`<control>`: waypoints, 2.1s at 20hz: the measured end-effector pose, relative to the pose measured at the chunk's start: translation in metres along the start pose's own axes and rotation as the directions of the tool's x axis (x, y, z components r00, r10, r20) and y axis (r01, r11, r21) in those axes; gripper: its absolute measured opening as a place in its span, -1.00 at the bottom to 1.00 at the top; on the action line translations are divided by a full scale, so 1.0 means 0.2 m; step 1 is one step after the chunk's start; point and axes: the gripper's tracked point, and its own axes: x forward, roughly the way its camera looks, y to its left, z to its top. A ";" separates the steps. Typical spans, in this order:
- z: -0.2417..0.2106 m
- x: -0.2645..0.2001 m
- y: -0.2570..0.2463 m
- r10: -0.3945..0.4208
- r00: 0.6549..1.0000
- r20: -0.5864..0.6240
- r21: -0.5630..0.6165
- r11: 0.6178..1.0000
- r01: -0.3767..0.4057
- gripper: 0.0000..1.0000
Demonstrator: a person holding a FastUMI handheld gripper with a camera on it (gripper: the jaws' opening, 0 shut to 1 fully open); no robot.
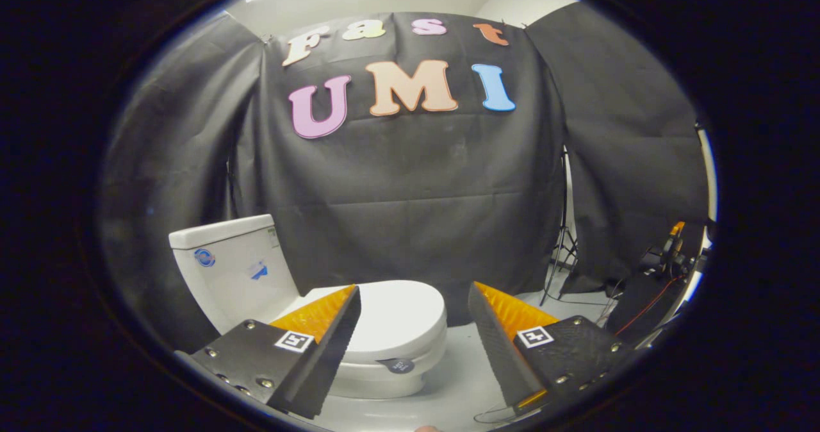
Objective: Open the toilet lid.
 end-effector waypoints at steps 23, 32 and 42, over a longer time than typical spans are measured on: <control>-0.67 0.40 0.08 0.014 0.946 -0.325 0.049 0.999 0.002 1.00; -1.00 0.45 0.08 0.058 0.875 -0.480 0.298 0.949 0.100 1.00; -1.23 0.47 0.05 0.154 0.792 -0.591 0.523 0.821 0.230 0.38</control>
